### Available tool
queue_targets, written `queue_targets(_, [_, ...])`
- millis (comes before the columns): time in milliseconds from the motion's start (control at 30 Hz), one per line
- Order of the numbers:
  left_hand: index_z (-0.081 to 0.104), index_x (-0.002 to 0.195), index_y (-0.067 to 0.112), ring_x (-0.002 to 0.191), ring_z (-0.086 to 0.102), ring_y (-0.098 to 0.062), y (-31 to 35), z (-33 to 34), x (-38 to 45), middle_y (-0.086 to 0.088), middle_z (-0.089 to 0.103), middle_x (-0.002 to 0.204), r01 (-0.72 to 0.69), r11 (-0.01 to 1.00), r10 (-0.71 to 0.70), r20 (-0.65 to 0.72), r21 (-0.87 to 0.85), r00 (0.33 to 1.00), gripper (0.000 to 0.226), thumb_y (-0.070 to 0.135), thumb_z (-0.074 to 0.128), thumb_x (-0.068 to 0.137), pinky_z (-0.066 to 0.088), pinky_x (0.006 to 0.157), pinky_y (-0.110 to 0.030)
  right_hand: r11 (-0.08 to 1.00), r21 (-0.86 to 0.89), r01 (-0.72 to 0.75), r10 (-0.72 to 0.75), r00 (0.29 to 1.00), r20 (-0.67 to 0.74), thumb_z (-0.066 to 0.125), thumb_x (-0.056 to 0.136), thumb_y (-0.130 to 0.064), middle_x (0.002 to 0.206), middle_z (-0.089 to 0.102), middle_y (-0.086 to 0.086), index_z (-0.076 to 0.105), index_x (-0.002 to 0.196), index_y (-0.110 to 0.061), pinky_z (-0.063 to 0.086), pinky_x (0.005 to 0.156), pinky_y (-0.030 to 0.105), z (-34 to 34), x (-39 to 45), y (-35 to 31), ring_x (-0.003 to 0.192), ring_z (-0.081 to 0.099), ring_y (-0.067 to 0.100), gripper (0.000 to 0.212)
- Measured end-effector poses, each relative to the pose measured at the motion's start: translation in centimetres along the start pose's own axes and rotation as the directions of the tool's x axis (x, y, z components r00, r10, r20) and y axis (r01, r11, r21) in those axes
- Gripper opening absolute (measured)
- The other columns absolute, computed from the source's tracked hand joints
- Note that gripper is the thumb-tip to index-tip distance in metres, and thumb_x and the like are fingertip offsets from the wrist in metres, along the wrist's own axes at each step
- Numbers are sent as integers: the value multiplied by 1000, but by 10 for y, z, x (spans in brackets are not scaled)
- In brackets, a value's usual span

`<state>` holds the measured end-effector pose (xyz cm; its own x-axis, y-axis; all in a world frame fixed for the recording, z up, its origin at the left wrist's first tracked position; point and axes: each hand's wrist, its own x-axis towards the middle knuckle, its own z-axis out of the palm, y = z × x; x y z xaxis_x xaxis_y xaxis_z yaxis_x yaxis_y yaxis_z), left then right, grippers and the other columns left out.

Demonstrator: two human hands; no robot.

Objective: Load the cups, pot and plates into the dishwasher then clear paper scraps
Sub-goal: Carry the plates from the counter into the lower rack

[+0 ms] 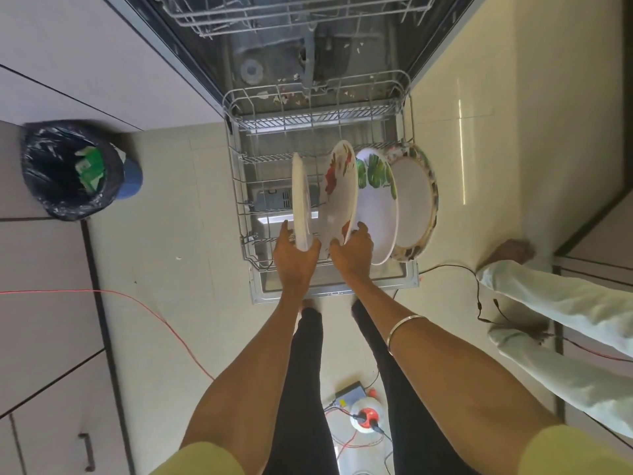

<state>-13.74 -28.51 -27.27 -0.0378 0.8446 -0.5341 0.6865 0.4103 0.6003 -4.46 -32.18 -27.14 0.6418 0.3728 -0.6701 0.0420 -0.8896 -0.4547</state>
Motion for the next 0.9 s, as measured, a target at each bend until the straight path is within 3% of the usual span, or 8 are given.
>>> queue_targets(200, [37,149,19,122,58,-27,-29,-9,-16,-5,56,141,-26,999,22,113,33,993,87,48,77,77,51,99,-50,997,-78,7,-6,1000,10,70,87,-32,138,52,13,35,146,-10,49,99,45,3,-19,19,125,54,33,72])
queue_targets(367, [36,149,18,132,48,-30,-60,-14,-27,-8,48,148,-25,997,10,215,69,977,87,44,79,78,44,107,-51,997,-76,9,-2,997,80,62,94,-17,153,37,15,21,154,-7,36,111,43,-5,-33,30,142,35,34,73])
queue_targets(467, [36,149,19,133,47,-30,-77,-17,-33,-7,48,148,4,997,-23,252,75,968,85,41,78,79,43,108,-51,999,-38,26,-23,996,89,59,94,-10,151,39,17,23,153,-5,38,109,40,-5,-36,33,138,40,34,69])
queue_targets(633, [45,144,14,124,56,-27,-79,-10,-32,-8,55,141,-81,997,81,186,-7,979,70,31,76,84,50,102,-46,994,19,111,-112,992,50,60,94,-11,131,56,17,43,137,-2,43,96,31,-1,-18,23,122,53,31,47])
queue_targets(767, [54,133,3,112,62,-27,-75,12,-26,-14,63,126,-100,994,106,114,-52,988,43,13,64,93,53,93,-36,984,20,177,-177,984,-18,56,99,-20,129,59,18,45,137,-3,47,99,43,14,6,29,119,57,35,43])
queue_targets(900, [61,120,0,102,66,-32,-90,37,-10,-15,67,108,-111,994,112,59,-25,992,26,14,58,98,51,81,-31,972,-118,204,-209,977,-36,58,98,-22,129,58,18,46,135,-3,48,99,43,26,30,37,118,58,35,43])
